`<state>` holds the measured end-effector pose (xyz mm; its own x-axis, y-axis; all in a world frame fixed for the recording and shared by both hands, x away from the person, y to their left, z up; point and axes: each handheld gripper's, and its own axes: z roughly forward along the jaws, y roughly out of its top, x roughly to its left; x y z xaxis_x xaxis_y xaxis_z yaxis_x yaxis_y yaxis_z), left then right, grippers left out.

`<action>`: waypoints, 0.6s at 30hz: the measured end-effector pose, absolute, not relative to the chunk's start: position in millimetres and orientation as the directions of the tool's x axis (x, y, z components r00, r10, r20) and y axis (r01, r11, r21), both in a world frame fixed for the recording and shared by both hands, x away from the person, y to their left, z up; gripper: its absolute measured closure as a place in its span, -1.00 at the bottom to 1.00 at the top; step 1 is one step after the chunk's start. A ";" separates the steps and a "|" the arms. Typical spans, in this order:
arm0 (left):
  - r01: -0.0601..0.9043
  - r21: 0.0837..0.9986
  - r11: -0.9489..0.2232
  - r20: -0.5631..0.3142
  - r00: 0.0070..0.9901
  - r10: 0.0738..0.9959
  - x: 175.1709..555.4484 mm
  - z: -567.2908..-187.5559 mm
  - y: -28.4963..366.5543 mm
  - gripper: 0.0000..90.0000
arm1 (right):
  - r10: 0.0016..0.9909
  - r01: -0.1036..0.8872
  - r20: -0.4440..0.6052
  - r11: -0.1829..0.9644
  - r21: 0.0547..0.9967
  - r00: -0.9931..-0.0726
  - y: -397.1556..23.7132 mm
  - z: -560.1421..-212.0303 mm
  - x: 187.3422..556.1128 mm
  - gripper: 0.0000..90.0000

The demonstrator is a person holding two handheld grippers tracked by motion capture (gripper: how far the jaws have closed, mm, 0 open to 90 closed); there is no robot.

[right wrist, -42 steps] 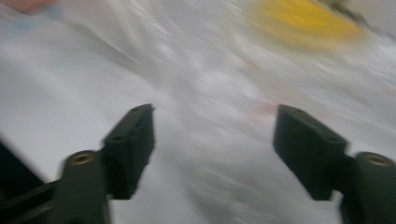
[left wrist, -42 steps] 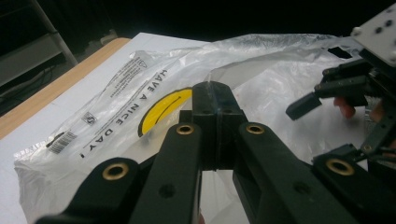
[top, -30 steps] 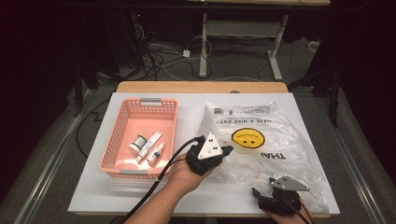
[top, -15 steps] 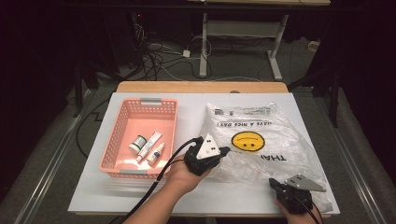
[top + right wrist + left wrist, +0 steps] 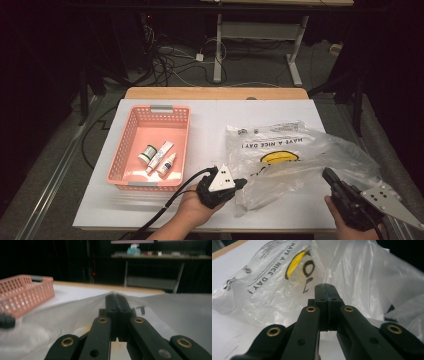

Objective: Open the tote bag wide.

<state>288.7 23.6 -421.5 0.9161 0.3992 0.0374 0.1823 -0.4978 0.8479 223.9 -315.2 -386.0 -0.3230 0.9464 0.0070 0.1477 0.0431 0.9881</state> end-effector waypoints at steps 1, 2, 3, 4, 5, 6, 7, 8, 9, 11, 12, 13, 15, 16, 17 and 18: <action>0.178 0.851 -0.494 0.034 0.920 0.390 285.5 -421.5 22.7 0.96 | 0.943 0.127 0.008 0.037 0.991 -0.332 -312.6 -379.8 225.2 1.00; 0.170 0.859 -0.482 0.026 0.927 0.374 281.4 -419.4 20.4 0.96 | 0.938 0.108 0.002 0.038 0.993 -0.347 -309.8 -373.6 226.9 1.00; 0.166 0.865 -0.474 0.024 0.929 0.370 280.7 -417.4 19.0 0.95 | 0.934 0.091 -0.008 0.044 0.995 -0.357 -305.9 -367.5 228.9 1.00; 0.166 0.865 -0.474 0.024 0.929 0.370 280.7 -417.4 19.0 0.95 | 0.930 0.073 -0.020 0.050 0.996 -0.368 -301.6 -361.5 231.5 1.00; 0.159 0.875 -0.458 0.018 0.933 0.359 282.3 -411.2 16.7 0.85 | 0.925 0.059 -0.025 0.051 0.997 -0.378 -297.0 -356.4 233.9 1.00; 0.151 0.878 -0.454 0.023 0.935 0.355 283.8 -408.1 15.9 0.72 | 0.920 0.046 -0.033 0.055 0.997 -0.391 -292.6 -352.0 236.6 1.00; 0.133 0.885 -0.446 0.043 0.931 0.363 286.9 -401.5 14.8 0.56 | 0.916 0.036 -0.040 0.059 0.998 -0.399 -289.1 -349.3 238.7 1.00; 0.124 0.890 -0.440 0.054 0.928 0.369 289.9 -396.5 14.6 0.43 | 0.912 0.023 -0.052 0.067 0.998 -0.408 -284.0 -345.8 242.1 1.00; 0.124 0.890 -0.440 0.054 0.928 0.369 289.9 -396.5 14.6 0.29 | 0.908 0.014 -0.054 0.066 0.998 -0.416 -281.3 -344.4 244.6 1.00; 0.092 0.915 -0.392 0.075 0.917 0.392 301.3 -378.1 13.8 -0.02 | 0.903 0.009 -0.055 0.065 0.998 -0.426 -274.1 -342.3 251.4 1.00; 0.088 0.923 -0.376 0.076 0.913 0.401 307.8 -369.4 11.8 -0.17 | 0.901 0.003 -0.054 0.062 0.998 -0.430 -271.6 -342.5 254.9 1.00; 0.084 0.925 -0.371 0.085 0.905 0.417 319.9 -357.2 4.5 -0.23 | 0.900 0.007 -0.049 0.058 0.998 -0.433 -269.2 -343.0 258.2 1.00; 0.077 0.915 -0.395 0.103 0.903 0.416 334.5 -351.4 -7.0 -0.22 | 0.898 0.011 -0.039 0.049 0.999 -0.438 -265.7 -344.6 263.8 1.00; 0.097 0.903 -0.418 0.091 0.909 0.407 344.3 -352.2 -14.8 -0.22 | 0.898 0.013 -0.034 0.044 0.999 -0.439 -265.3 -345.0 265.5 1.00; 0.097 0.894 -0.438 0.094 0.914 0.395 350.5 -354.4 -20.2 -0.15 | 0.899 0.011 -0.027 0.035 0.999 -0.438 -264.9 -345.8 267.9 1.00; 0.097 0.894 -0.438 0.094 0.914 0.395 350.5 -354.4 -20.2 -0.02 | 0.898 0.013 -0.018 0.026 1.000 -0.439 -264.8 -346.1 268.9 1.00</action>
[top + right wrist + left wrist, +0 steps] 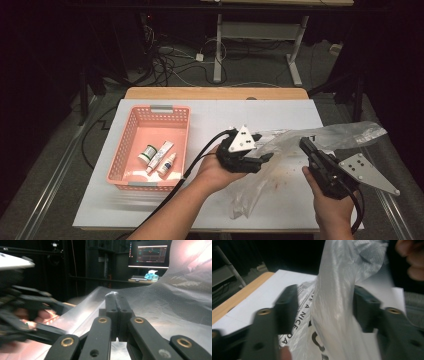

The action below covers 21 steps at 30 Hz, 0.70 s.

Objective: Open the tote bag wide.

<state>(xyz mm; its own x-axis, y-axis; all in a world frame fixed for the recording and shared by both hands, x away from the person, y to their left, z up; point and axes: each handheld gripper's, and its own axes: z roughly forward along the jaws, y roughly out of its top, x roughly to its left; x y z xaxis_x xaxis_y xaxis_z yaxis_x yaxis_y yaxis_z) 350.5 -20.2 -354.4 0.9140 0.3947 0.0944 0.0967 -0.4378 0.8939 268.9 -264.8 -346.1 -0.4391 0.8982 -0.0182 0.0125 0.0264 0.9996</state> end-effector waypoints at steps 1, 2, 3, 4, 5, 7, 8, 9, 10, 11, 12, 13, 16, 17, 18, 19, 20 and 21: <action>0.095 0.889 -0.448 0.099 0.915 0.392 355.5 -356.8 -24.0 0.18 | 0.899 0.010 -0.017 0.023 1.000 -0.439 -265.1 -346.2 269.4 1.00; 0.107 0.891 -0.441 0.075 0.924 0.375 363.5 -360.3 -27.6 0.34 | 0.899 0.012 -0.013 0.020 1.000 -0.438 -265.4 -346.3 269.3 1.00; 0.107 0.891 -0.441 0.075 0.924 0.375 363.5 -360.3 -27.6 0.54 | 0.900 0.010 -0.016 0.022 1.000 -0.435 -266.4 -346.5 269.1 1.00; 0.096 0.894 -0.437 0.079 0.927 0.366 364.7 -361.2 -28.3 0.54 | 0.900 0.010 -0.016 0.022 1.000 -0.435 -266.4 -346.5 269.1 1.00; 0.095 0.898 -0.430 0.078 0.927 0.368 364.9 -361.3 -29.0 0.70 | 0.902 0.012 -0.013 0.020 1.000 -0.431 -267.6 -346.9 268.7 1.00; 0.107 0.916 -0.388 0.051 0.925 0.376 361.8 -357.8 -27.8 0.95 | 0.907 0.018 0.000 0.008 1.000 -0.420 -271.9 -348.6 267.6 1.00; 0.101 0.920 -0.378 0.053 0.925 0.377 359.1 -355.5 -27.2 0.95 | 0.910 0.022 0.003 0.007 1.000 -0.415 -273.3 -348.5 266.6 1.00; 0.101 0.920 -0.378 0.053 0.925 0.377 359.1 -355.5 -27.2 0.95 | 0.909 0.022 0.002 0.007 1.000 -0.416 -275.2 -347.9 265.9 1.00; 0.095 0.925 -0.367 0.056 0.923 0.380 356.4 -352.7 -25.9 0.95 | 0.911 0.019 0.003 0.006 1.000 -0.412 -277.6 -346.7 265.1 1.00; 0.091 0.933 -0.349 0.056 0.920 0.388 352.6 -347.6 -22.2 0.96 | 0.914 0.015 0.004 0.003 1.000 -0.406 -280.6 -345.2 264.1 1.00; 0.091 0.933 -0.349 0.056 0.920 0.388 352.6 -347.6 -22.2 0.96 | 0.917 0.009 0.004 0.000 1.000 -0.400 -283.0 -343.6 263.5 1.00; 0.087 0.937 -0.338 0.058 0.916 0.398 349.0 -341.7 -16.4 0.95 | 0.924 -0.006 0.001 -0.004 1.000 -0.383 -287.6 -340.5 262.4 1.00; 0.083 0.939 -0.334 0.066 0.910 0.409 346.8 -338.1 -11.3 0.95 | 0.929 -0.022 -0.004 -0.005 1.000 -0.370 -294.9 -334.3 260.1 1.00; 0.089 0.943 -0.320 0.061 0.901 0.429 346.0 -334.5 -3.5 0.96 | 0.936 -0.038 -0.004 -0.010 0.999 -0.352 -302.1 -326.3 258.5 1.00; 0.089 0.943 -0.320 0.061 0.901 0.429 346.0 -334.5 -3.5 0.96 | 0.936 -0.038 -0.004 -0.010 0.999 -0.352 -302.1 -326.3 258.5 1.00; 0.097 0.945 -0.313 0.056 0.893 0.447 346.0 -332.4 3.1 0.95 | 0.944 -0.054 -0.001 -0.018 0.998 -0.331 -309.0 -317.2 258.1 1.00; 0.102 0.947 -0.305 0.053 0.885 0.462 345.9 -331.6 7.0 0.96 | 0.947 -0.064 -0.005 -0.017 0.998 -0.322 -311.8 -313.6 258.5 1.00; 0.111 0.949 -0.294 0.044 0.879 0.475 346.2 -331.0 11.3 0.96 | 0.950 -0.069 -0.002 -0.020 0.997 -0.311 -315.6 -308.9 258.9 1.00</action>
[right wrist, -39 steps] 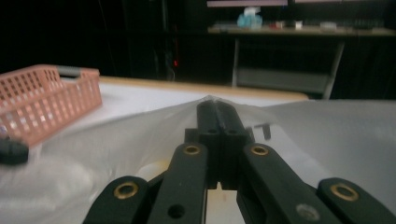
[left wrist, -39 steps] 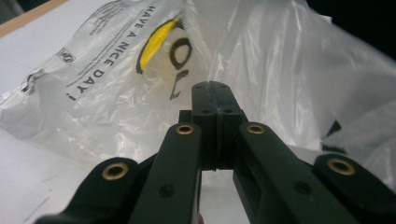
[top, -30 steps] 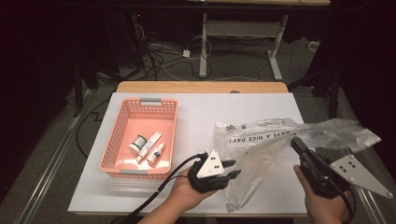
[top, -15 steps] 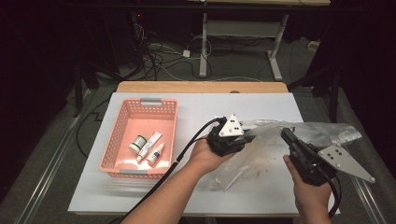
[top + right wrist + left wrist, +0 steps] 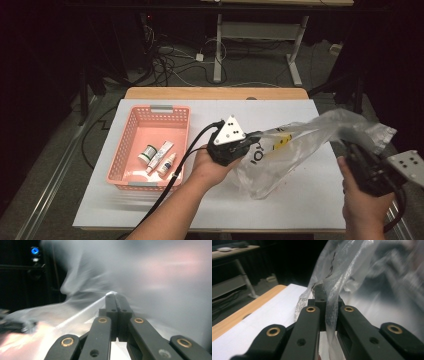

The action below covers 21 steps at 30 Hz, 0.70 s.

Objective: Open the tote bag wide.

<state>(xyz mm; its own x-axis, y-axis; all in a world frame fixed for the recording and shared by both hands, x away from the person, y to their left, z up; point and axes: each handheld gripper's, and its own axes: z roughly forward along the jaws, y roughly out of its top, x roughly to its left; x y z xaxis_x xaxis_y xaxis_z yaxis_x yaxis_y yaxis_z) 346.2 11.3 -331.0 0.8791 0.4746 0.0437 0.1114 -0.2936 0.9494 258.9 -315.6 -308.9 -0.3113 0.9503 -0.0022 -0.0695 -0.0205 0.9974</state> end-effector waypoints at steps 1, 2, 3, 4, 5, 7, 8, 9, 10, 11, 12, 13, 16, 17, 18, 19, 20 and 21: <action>0.111 0.949 -0.294 0.044 0.879 0.475 346.2 -331.0 11.3 0.96 | 0.954 -0.076 -0.004 -0.019 0.997 -0.301 -319.7 -304.5 259.9 1.00; 0.127 0.950 -0.284 0.037 0.862 0.506 346.9 -330.7 19.3 0.95 | 0.958 -0.080 -0.004 -0.020 0.997 -0.287 -324.3 -299.5 261.7 1.00; 0.138 0.950 -0.280 0.030 0.853 0.521 347.5 -331.2 23.2 0.95 | 0.960 -0.080 -0.006 -0.017 0.997 -0.279 -327.2 -297.0 263.2 1.00; 0.138 0.950 -0.280 0.030 0.853 0.521 347.5 -331.2 23.2 0.96 | 0.964 -0.078 -0.005 -0.017 0.997 -0.267 -330.8 -294.2 265.3 1.00; 0.152 0.950 -0.274 0.023 0.839 0.544 348.2 -332.6 28.1 0.96 | 0.964 -0.078 -0.005 -0.017 0.997 -0.267 -330.8 -294.2 265.3 1.00; 0.189 0.943 -0.275 0.011 0.807 0.591 349.7 -342.2 36.2 0.95 | 0.973 -0.057 0.000 -0.014 0.998 -0.230 -342.0 -291.8 275.7 1.00; 0.204 0.938 -0.281 0.005 0.802 0.597 350.3 -347.9 37.3 0.96 | 0.975 -0.046 0.001 -0.011 0.999 -0.223 -344.3 -293.6 280.1 1.00; 0.218 0.932 -0.289 0.000 0.799 0.602 350.7 -353.0 37.4 0.95 | 0.976 -0.030 -0.003 -0.004 1.000 -0.220 -345.9 -296.9 284.8 1.00; 0.218 0.932 -0.289 0.000 0.799 0.602 350.7 -353.0 37.4 0.95 | 0.976 -0.011 0.004 -0.007 1.000 -0.220 -345.7 -300.4 288.4 1.00; 0.253 0.913 -0.322 -0.005 0.793 0.609 349.9 -371.8 34.7 0.95 | 0.974 0.020 0.002 0.002 1.000 -0.225 -344.7 -308.1 295.0 1.00; 0.253 0.913 -0.322 -0.005 0.793 0.609 349.9 -371.8 34.7 0.95 | 0.973 0.048 -0.001 0.013 0.999 -0.233 -343.1 -315.8 300.3 1.00; 0.266 0.903 -0.338 -0.006 0.793 0.609 349.1 -380.9 32.5 0.95 | 0.973 0.048 -0.001 0.013 0.999 -0.233 -343.1 -315.8 300.3 1.00; 0.321 0.873 -0.367 -0.040 0.797 0.603 347.0 -413.4 25.1 0.95 | 0.964 0.153 0.019 0.023 0.988 -0.265 -331.1 -350.7 316.9 1.00; 0.332 0.867 -0.373 -0.049 0.800 0.598 346.4 -421.1 23.1 0.95 | 0.963 0.171 0.019 0.029 0.985 -0.269 -328.5 -357.1 319.2 1.00; 0.332 0.867 -0.373 -0.049 0.800 0.598 346.4 -421.1 23.1 0.95 | 0.961 0.192 0.016 0.039 0.981 -0.276 -325.5 -365.5 322.3 1.00; 0.345 0.850 -0.397 -0.052 0.807 0.589 344.7 -434.8 18.4 0.95 | 0.959 0.219 0.027 0.037 0.975 -0.281 -321.7 -375.3 325.4 1.00; 0.346 0.845 -0.407 -0.053 0.812 0.581 343.4 -440.1 16.4 0.95 | 0.959 0.230 0.023 0.045 0.972 -0.283 -320.3 -380.5 327.1 1.00; 0.345 0.843 -0.413 -0.053 0.817 0.574 341.7 -444.3 14.4 0.95 | 0.958 0.243 0.026 0.046 0.969 -0.285 -318.9 -386.6 328.9 1.00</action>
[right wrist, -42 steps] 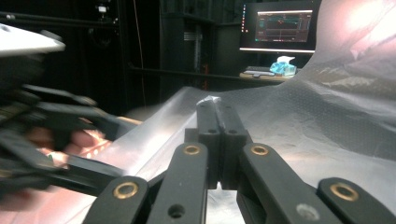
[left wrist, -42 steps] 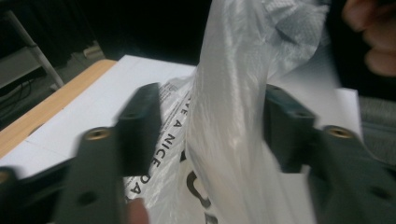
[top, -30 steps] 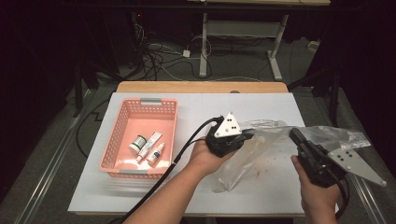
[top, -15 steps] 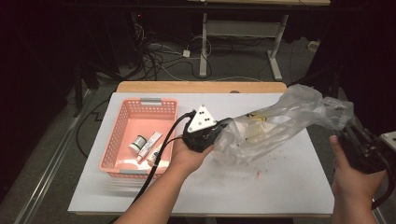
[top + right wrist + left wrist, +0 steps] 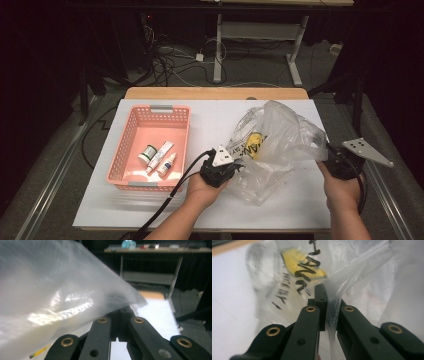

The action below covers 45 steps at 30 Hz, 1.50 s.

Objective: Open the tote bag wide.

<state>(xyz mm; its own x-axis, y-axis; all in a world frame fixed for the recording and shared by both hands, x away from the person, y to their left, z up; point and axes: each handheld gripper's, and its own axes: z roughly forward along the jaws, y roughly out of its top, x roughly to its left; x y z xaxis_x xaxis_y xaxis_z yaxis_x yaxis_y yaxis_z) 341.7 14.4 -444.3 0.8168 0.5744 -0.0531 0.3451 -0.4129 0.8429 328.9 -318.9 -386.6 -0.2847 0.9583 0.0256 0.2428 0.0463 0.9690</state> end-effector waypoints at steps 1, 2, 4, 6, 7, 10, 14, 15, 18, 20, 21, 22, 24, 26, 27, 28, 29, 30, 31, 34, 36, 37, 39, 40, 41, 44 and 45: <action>0.344 0.841 -0.419 -0.053 0.821 0.569 340.2 -446.9 12.8 0.95 | 0.958 0.254 0.034 0.041 0.966 -0.284 -317.9 -391.6 330.1 1.00; 0.346 0.842 -0.413 -0.065 0.826 0.559 338.2 -448.3 11.5 0.95 | 0.959 0.263 0.038 0.039 0.964 -0.281 -318.0 -395.2 330.9 1.00; 0.332 0.852 -0.404 -0.070 0.838 0.541 333.7 -446.8 8.9 0.95 | 0.961 0.269 0.048 0.028 0.963 -0.272 -321.1 -398.5 331.5 1.00; 0.315 0.861 -0.399 -0.069 0.849 0.523 329.2 -443.6 5.5 0.95 | 0.965 0.264 0.051 0.020 0.964 -0.258 -326.4 -396.1 330.3 1.00; 0.303 0.866 -0.398 -0.065 0.857 0.511 326.0 -440.5 2.5 0.95 | 0.966 0.255 0.047 0.020 0.967 -0.254 -329.6 -393.1 328.9 1.00; 0.268 0.885 -0.381 -0.061 0.878 0.475 316.6 -429.4 -4.9 0.95 | 0.970 0.219 0.043 0.012 0.976 -0.241 -337.9 -378.6 320.6 1.00; 0.189 0.920 -0.344 -0.033 0.910 0.412 295.4 -402.0 -17.9 0.95 | 0.971 0.150 0.019 0.017 0.989 -0.237 -344.8 -352.2 302.2 1.00; 0.173 0.929 -0.328 -0.030 0.917 0.397 290.4 -394.0 -20.4 0.95 | 0.971 0.141 0.019 0.015 0.990 -0.238 -345.1 -347.2 298.5 1.00; 0.123 0.950 -0.286 -0.010 0.931 0.365 278.1 -368.7 -24.0 0.95 | 0.970 0.085 0.005 0.017 0.996 -0.243 -345.7 -325.2 285.2 1.00; 0.111 0.959 -0.262 -0.011 0.934 0.356 275.3 -357.7 -23.2 0.95 | 0.969 0.065 -0.004 0.020 0.998 -0.247 -345.4 -317.1 281.4 1.00; 0.101 0.969 -0.226 -0.015 0.936 0.352 272.9 -343.0 -20.6 0.95 | 0.967 0.026 -0.016 0.024 0.999 -0.256 -342.7 -298.8 275.3 1.00; 0.097 0.975 -0.199 -0.021 0.936 0.352 272.8 -333.2 -17.4 0.95 | 0.966 0.015 -0.025 0.030 0.999 -0.259 -341.8 -292.8 274.1 1.00; 0.098 0.982 -0.160 -0.032 0.927 0.373 276.8 -319.8 -10.2 0.95 | 0.963 -0.014 -0.044 0.042 0.999 -0.267 -336.8 -276.4 275.0 1.00; 0.114 0.985 -0.127 -0.051 0.908 0.416 286.9 -308.8 1.0 0.95 | 0.961 -0.020 -0.053 0.049 0.999 -0.273 -330.9 -265.4 281.1 1.00; 0.110 0.985 -0.129 -0.042 0.896 0.442 291.1 -305.8 5.6 0.95 | 0.961 -0.020 -0.059 0.055 0.998 -0.271 -328.1 -261.7 285.9 1.00; 0.108 0.984 -0.145 -0.023 0.871 0.490 298.9 -303.5 13.2 0.95 | 0.960 -0.018 -0.065 0.063 0.998 -0.273 -326.5 -260.1 290.3 1.00; 0.121 0.980 -0.155 -0.024 0.855 0.518 306.1 -304.2 19.4 0.95 | 0.959 -0.007 -0.066 0.067 0.998 -0.274 -323.3 -259.7 298.0 1.00; 0.134 0.977 -0.165 -0.025 0.843 0.537 311.1 -306.1 23.8 0.95 | 0.959 0.006 -0.063 0.067 0.998 -0.275 -320.8 -261.1 304.1 1.00; 0.153 0.971 -0.181 -0.024 0.824 0.566 317.9 -311.3 30.9 0.95 | 0.959 0.017 -0.060 0.067 0.998 -0.278 -319.0 -263.2 308.7 1.00; 0.198 0.959 -0.202 -0.034 0.789 0.614 327.0 -327.1 45.9 0.95 | 0.958 0.063 -0.054 0.074 0.995 -0.282 -313.5 -277.3 323.6 1.00; 0.217 0.954 -0.207 -0.039 0.774 0.632 329.8 -334.4 52.8 0.95 | 0.960 0.092 -0.043 0.071 0.993 -0.277 -314.8 -288.8 330.1 1.00; 0.243 0.947 -0.211 -0.044 0.748 0.662 332.0 -344.5 63.0 0.95 | 0.961 0.101 -0.041 0.071 0.992 -0.273 -317.8 -293.0 332.1 1.00; 0.255 0.944 -0.208 -0.052 0.739 0.672 332.3 -348.6 68.3 0.95 | 0.967 0.119 -0.033 0.065 0.991 -0.254 -326.1 -299.5 333.5 1.00; 0.266 0.942 -0.203 -0.058 0.728 0.683 332.0 -352.2 72.9 0.95 | 0.970 0.128 -0.028 0.060 0.990 -0.240 -331.2 -302.2 333.1 1.00; 0.273 0.941 -0.199 -0.061 0.717 0.694 331.0 -355.3 77.1 0.95 | 0.970 0.128 -0.028 0.060 0.990 -0.240 -331.2 -302.2 333.1 1.00; 0.290 0.939 -0.186 -0.076 0.699 0.711 325.8 -364.4 85.6 0.95 | 0.982 0.153 -0.009 0.038 0.987 -0.187 -353.5 -313.3 330.0 1.00; 0.295 0.936 -0.194 -0.074 0.702 0.709 323.5 -368.3 86.0 0.95 | 0.982 0.153 -0.009 0.038 0.987 -0.187 -353.5 -313.3 330.0 1.00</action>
<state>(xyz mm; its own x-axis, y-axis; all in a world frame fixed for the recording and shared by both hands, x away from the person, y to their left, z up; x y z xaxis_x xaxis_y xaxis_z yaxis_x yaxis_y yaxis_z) 323.5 86.0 -368.3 0.7016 0.7087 -0.0739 0.2949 -0.1944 0.9355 330.0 -353.5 -313.3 -0.1873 0.9823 -0.0092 0.1529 0.0384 0.9875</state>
